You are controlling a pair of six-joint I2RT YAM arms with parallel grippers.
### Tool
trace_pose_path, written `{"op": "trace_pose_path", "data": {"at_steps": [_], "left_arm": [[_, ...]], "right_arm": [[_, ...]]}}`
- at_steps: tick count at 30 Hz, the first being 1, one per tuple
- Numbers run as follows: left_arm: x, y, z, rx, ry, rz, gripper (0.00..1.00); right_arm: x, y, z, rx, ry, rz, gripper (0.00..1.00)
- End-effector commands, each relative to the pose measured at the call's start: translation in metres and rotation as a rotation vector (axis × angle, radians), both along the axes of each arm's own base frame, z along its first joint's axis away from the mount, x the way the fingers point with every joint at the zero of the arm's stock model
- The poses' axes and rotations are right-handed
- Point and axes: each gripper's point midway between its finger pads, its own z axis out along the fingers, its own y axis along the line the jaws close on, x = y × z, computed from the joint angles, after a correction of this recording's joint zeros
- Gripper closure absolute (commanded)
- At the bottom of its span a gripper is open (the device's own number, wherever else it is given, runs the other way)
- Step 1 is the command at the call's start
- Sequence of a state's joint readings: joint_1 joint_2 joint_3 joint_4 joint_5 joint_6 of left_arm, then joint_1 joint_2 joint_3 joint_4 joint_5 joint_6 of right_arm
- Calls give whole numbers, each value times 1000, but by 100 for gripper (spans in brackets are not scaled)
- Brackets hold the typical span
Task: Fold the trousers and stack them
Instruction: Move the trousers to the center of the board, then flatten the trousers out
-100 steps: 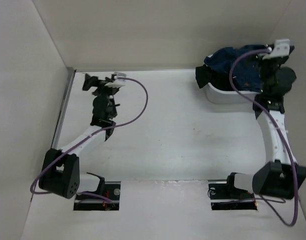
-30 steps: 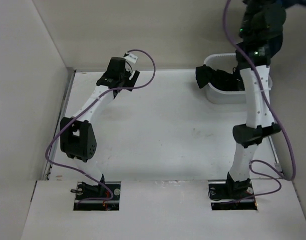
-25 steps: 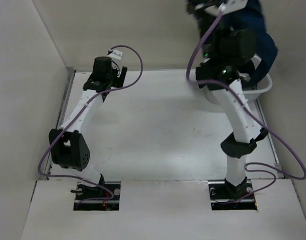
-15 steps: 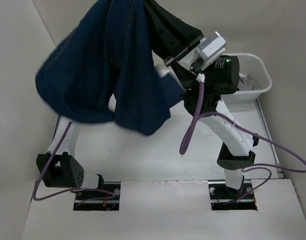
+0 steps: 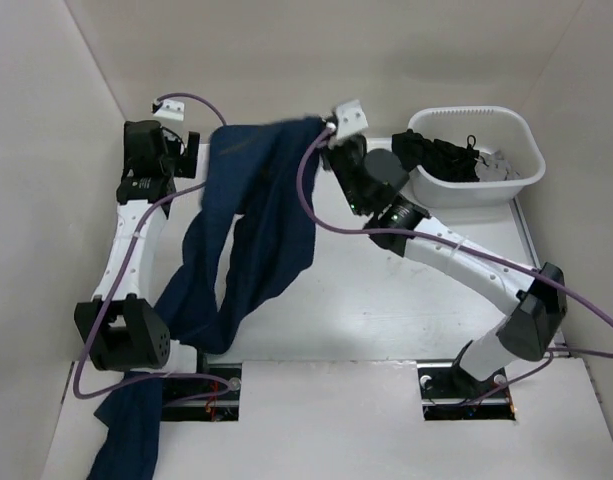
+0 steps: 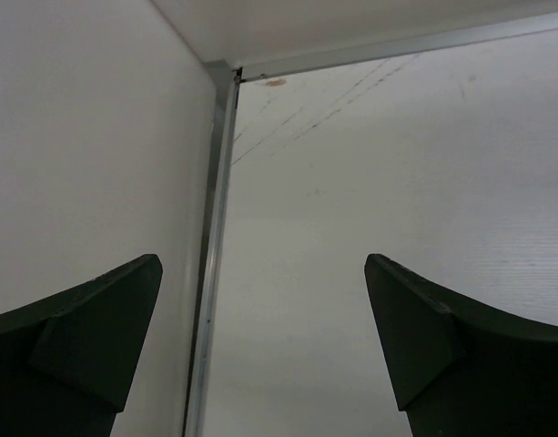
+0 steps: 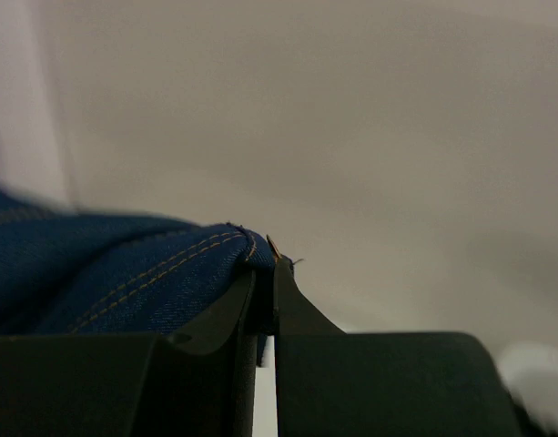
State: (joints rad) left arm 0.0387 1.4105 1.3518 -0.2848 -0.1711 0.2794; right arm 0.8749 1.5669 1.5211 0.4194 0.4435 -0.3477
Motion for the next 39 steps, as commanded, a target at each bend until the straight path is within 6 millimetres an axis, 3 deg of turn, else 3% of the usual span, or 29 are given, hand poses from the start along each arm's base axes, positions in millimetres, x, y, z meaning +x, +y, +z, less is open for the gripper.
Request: {"op": "trace_pose_path", "data": {"at_steps": [1, 3, 4, 7, 9, 12, 15, 18, 22, 24, 26, 31, 32, 36, 37, 38, 39], "left_arm": [[7, 23, 26, 84, -45, 11, 0], [4, 33, 24, 143, -18, 13, 0], [0, 41, 25, 171, -8, 22, 0], [-18, 73, 33, 248, 13, 82, 0], [-38, 91, 39, 284, 43, 115, 0], [-83, 101, 29, 323, 164, 111, 0], [-148, 94, -14, 357, 377, 56, 0], [-225, 77, -65, 377, 575, -15, 0], [-322, 54, -121, 367, 791, -80, 0], [-367, 44, -145, 343, 914, -103, 0], [-399, 36, -157, 318, 980, -102, 0], [-413, 43, -165, 336, 1045, -68, 0], [-408, 46, -168, 345, 1044, -76, 0], [-362, 69, -167, 435, 962, -74, 0], [-350, 71, -164, 449, 939, -86, 0], [-337, 72, -160, 462, 908, -109, 0], [-323, 73, -156, 480, 878, -131, 0]], "right_arm": [[19, -107, -67, 221, 196, -282, 88], [18, -146, -121, 188, 303, -373, 64], [17, -158, -138, 171, 340, -399, 58], [10, -175, -183, 127, 479, -400, 27], [12, -153, -194, 125, 549, -276, 20], [38, -94, -198, 96, 637, -73, 15], [78, -40, -216, 50, 752, -13, 12], [118, -1, -254, 35, 879, -21, 8], [151, 19, -325, 15, 1016, -105, 0], [152, 16, -360, -6, 1084, -149, 0], [146, 13, -387, -44, 1136, -173, 0], [150, 13, -390, -106, 1120, -164, 0], [151, 14, -392, -126, 1124, -155, 1], [135, 21, -409, -134, 1263, -64, 23], [129, 19, -414, -111, 1318, -40, 36], [123, 19, -419, -103, 1363, -14, 57], [117, 17, -420, -104, 1388, -3, 86]]}}
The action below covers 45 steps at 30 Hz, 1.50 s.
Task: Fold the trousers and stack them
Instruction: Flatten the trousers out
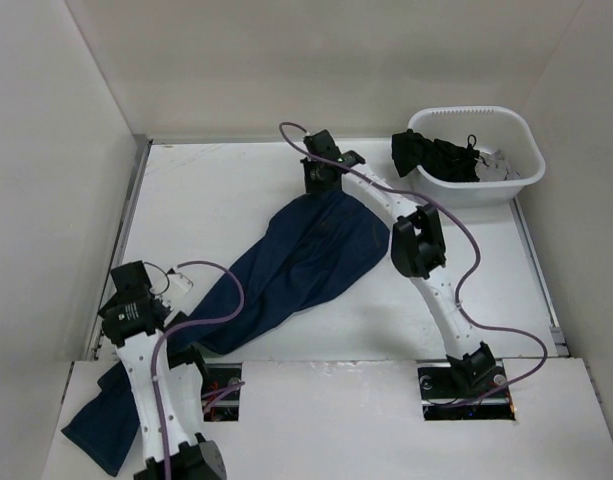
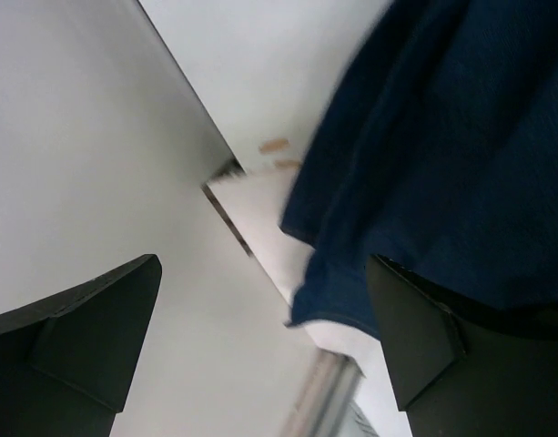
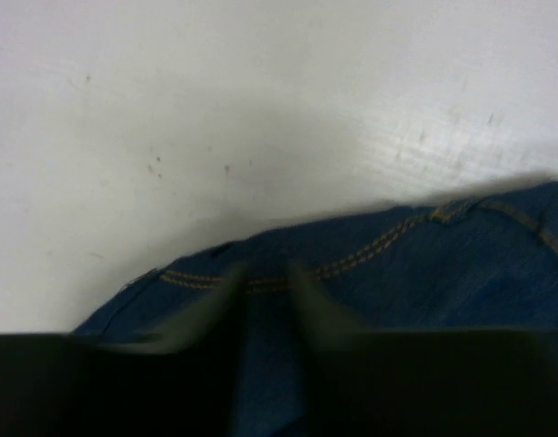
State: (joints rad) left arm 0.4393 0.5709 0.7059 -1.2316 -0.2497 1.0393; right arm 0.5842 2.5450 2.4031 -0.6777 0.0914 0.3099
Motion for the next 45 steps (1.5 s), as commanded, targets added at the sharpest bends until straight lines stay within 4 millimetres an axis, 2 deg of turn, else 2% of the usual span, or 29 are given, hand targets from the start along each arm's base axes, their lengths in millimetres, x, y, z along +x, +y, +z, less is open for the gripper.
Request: {"op": "trace_pose_path", "data": {"at_steps": [1, 3, 5, 7, 8, 9, 10, 12, 14, 16, 18, 19, 20, 21, 23, 26, 30, 34, 35, 36, 37, 38, 39, 40, 42, 44, 45], "left_arm": [[57, 10, 19, 48, -127, -121, 0], [85, 12, 27, 72, -167, -172, 0], [110, 11, 36, 76, -192, -210, 0], [136, 6, 47, 58, -229, -251, 0], [153, 0, 55, 43, -262, -286, 0], [170, -8, 64, 27, -302, -324, 0], [188, -18, 72, 11, -346, -361, 0], [226, -44, 88, -26, -426, -427, 0], [256, -74, 94, -67, -461, -469, 0], [278, -108, 95, -124, -471, -508, 0], [290, -149, 92, -216, -461, -559, 0], [290, -166, 87, -256, -440, -585, 0], [285, -198, 73, -314, -377, -643, 0], [279, -218, 64, -344, -334, -679, 0], [268, -254, 32, -375, -233, -726, 0], [265, -274, -10, -381, -127, -672, 0], [274, -274, -43, -365, -60, -577, 0], [262, -277, -75, -372, 31, -534, 14], [257, -280, -79, -390, 50, -534, 21], [251, -286, -81, -418, 69, -539, 32], [247, -291, -81, -446, 81, -538, 48], [243, -294, -81, -461, 91, -533, 64], [240, -294, -82, -464, 103, -529, 78], [240, -291, -84, -452, 109, -523, 87], [259, -274, -80, -376, 58, -495, 97], [298, -253, -62, -308, -66, -472, 99], [325, -241, -46, -273, -149, -463, 99]], "right_arm": [[-30, -10, -21, 25, 185, 28, 100], [-27, -13, 2, 43, 128, 18, 100], [-19, -21, 44, 106, 33, -15, 100], [-16, -41, 87, 150, -52, -69, 100], [-18, -55, 103, 154, -82, -98, 93], [-22, -70, 108, 146, -89, -128, 65], [-28, -87, 107, 131, -81, -156, 46], [-43, -113, 102, 110, -65, -205, 29], [-63, -133, 91, 100, -48, -247, 14], [-84, -146, 85, 105, -41, -279, 13], [-104, -160, 79, 90, -44, -321, 14], [-114, -170, 74, 74, -45, -349, 14], [-124, -178, 68, 62, -44, -372, 14], [-134, -184, 60, 55, -32, -387, 14], [-149, -191, 43, 52, 2, -414, 13], [-157, -202, 26, 61, 26, -453, 11], [-163, -209, 5, 63, 73, -474, 11], [-170, -210, -17, 81, 123, -485, 15], [-171, -209, -22, 93, 138, -485, 19], [-172, -208, -24, 104, 145, -486, 24], [-172, -208, -26, 114, 147, -483, 32], [-172, -207, -27, 126, 149, -479, 44], [-173, -208, -27, 135, 151, -480, 61], [-174, -208, -27, 149, 155, -482, 76], [-182, -213, -23, 164, 158, -489, 98], [-194, -218, -17, 165, 148, -490, 100], [-203, -221, -11, 168, 139, -488, 100]]}}
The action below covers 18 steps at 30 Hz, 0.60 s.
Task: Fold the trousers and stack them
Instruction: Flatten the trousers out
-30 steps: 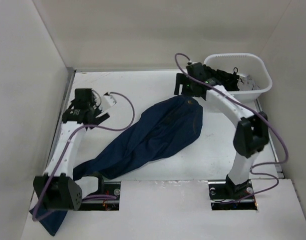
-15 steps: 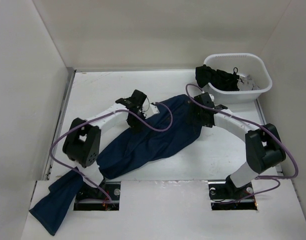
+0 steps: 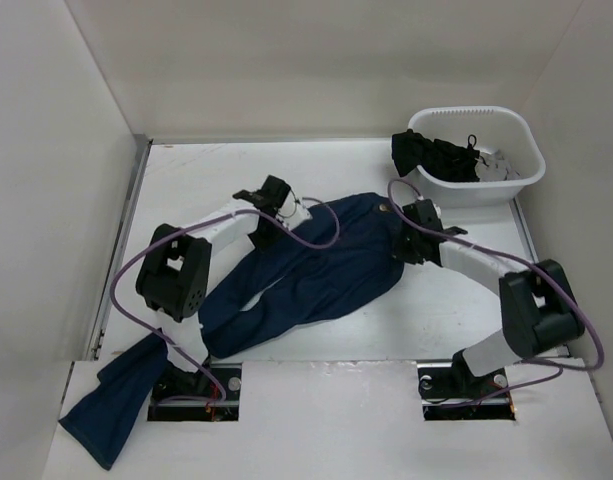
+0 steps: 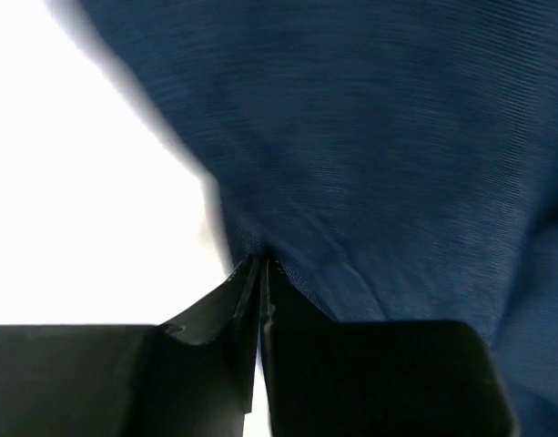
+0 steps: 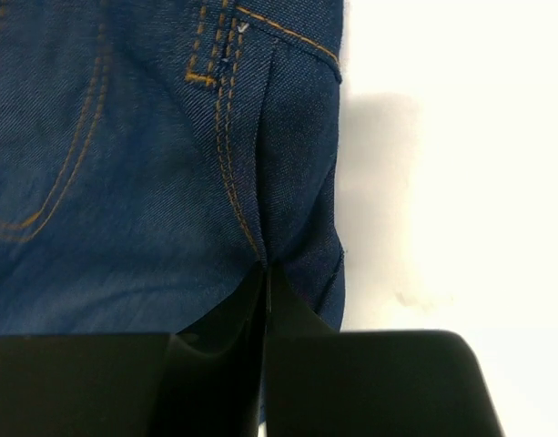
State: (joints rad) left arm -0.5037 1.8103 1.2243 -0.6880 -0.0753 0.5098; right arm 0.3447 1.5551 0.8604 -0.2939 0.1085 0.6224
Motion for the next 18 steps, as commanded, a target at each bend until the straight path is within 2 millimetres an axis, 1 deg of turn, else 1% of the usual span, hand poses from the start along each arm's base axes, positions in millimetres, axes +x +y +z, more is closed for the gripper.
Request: {"op": "trace_pose_path", "data": {"at_steps": [1, 2, 3, 5, 6, 7, 8, 9, 10, 11, 12, 13, 14, 16, 18], "left_arm": [[101, 34, 68, 28, -343, 112, 99], [130, 40, 92, 27, -440, 133, 100], [158, 43, 120, 18, -538, 154, 100], [206, 38, 170, 4, -697, 156, 99], [225, 33, 191, 0, -761, 145, 99], [243, 26, 209, -4, -821, 133, 97], [260, 20, 223, -9, -874, 123, 96], [275, 13, 232, -6, -916, 107, 94], [285, 6, 237, -5, -943, 76, 90], [290, -2, 236, -1, -950, 35, 79], [291, -6, 232, 9, -946, 1, 62], [288, -7, 229, 19, -944, -19, 40], [284, -3, 227, 25, -943, -19, 27], [269, 14, 232, 31, -951, 3, 25], [248, 47, 240, 50, -946, 31, 23]], "right_arm": [[-14, -3, 33, 49, -86, -9, 100], [-24, -4, 40, 46, -97, -8, 100], [-36, -1, 47, 43, -102, 5, 100], [-59, 2, 62, 26, -116, 2, 100], [-68, 3, 69, 24, -126, 0, 100], [-76, 5, 77, 25, -136, -5, 100], [-81, 5, 83, 27, -147, -13, 100], [-84, 6, 89, 32, -158, -20, 100], [-84, 7, 93, 38, -166, -25, 100], [-82, 9, 95, 41, -173, -24, 100], [-78, 12, 92, 40, -172, -14, 100], [-72, 15, 92, 39, -179, -6, 100], [-65, 17, 92, 30, -188, 4, 96], [-53, 16, 91, 19, -205, -4, 82], [-43, 10, 90, 36, -220, -33, 54]]}}
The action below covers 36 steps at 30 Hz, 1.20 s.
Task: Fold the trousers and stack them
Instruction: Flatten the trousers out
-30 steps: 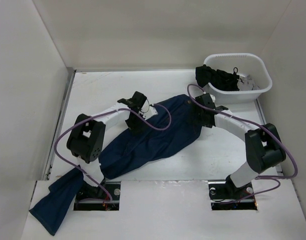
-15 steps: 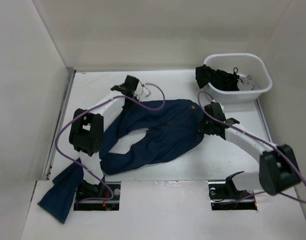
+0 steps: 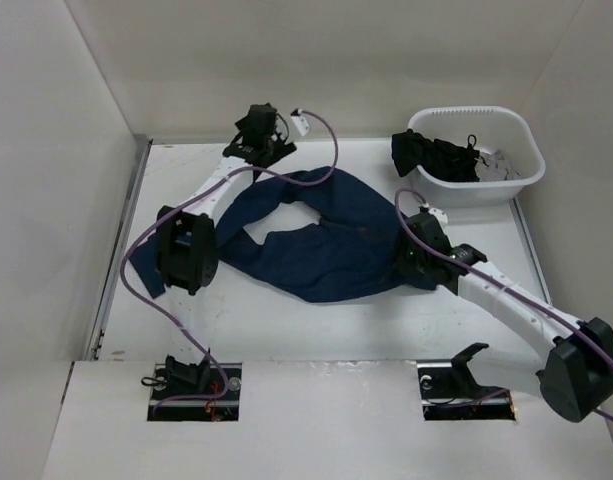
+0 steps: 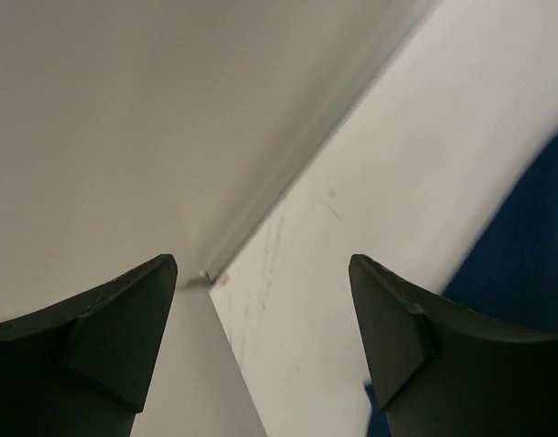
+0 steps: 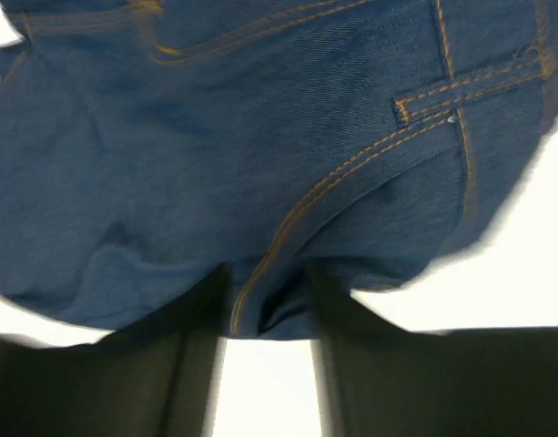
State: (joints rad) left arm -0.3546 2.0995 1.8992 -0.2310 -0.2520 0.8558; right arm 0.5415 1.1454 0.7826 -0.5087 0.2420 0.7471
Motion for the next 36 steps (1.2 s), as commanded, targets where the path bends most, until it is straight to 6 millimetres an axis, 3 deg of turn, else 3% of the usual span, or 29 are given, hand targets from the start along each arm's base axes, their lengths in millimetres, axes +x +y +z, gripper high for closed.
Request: {"op": "trace_pose_path", "data": {"at_steps": [1, 3, 5, 10, 13, 16, 20, 23, 25, 27, 28, 31, 33, 35, 36], "left_arm": [[-34, 62, 51, 25, -73, 54, 22], [-72, 101, 36, 61, 26, 60, 20], [-122, 146, -2, 106, 191, 93, 21], [-202, 226, -80, 137, 406, 263, 21], [-235, 254, -113, 179, 481, 337, 21], [-262, 268, -134, 234, 547, 347, 21], [-269, 290, -156, 315, 553, 341, 20], [-260, 299, -182, 350, 551, 342, 21], [-251, 300, -196, 369, 543, 333, 22], [-245, 302, -208, 379, 538, 333, 27], [-247, 302, -215, 380, 553, 330, 38], [-262, 299, -233, 369, 595, 329, 87], [-263, 302, -226, 367, 556, 356, 100], [-248, 312, -190, 373, 420, 396, 100], [-235, 317, -161, 378, 333, 414, 100]], "right_arm": [[23, -10, 19, 25, -87, -52, 46], [17, -17, 23, 43, -97, -65, 35], [3, -29, 20, 51, -94, -109, 34], [-27, -70, -17, 72, -31, -343, 31], [-27, -105, -37, 24, 25, -489, 29], [-18, -124, -36, -1, 29, -551, 26], [-14, -151, -46, -17, 68, -660, 24], [-4, -147, -60, 19, 114, -640, 26], [1, -140, -72, 39, 158, -622, 32], [7, -134, -79, 63, 176, -617, 45], [9, -133, -81, 74, 176, -619, 53], [13, -131, -84, 85, 172, -620, 85], [13, -132, -84, 78, 169, -612, 98], [12, -135, -81, 65, 161, -601, 100], [13, -137, -77, 54, 151, -590, 100]]}}
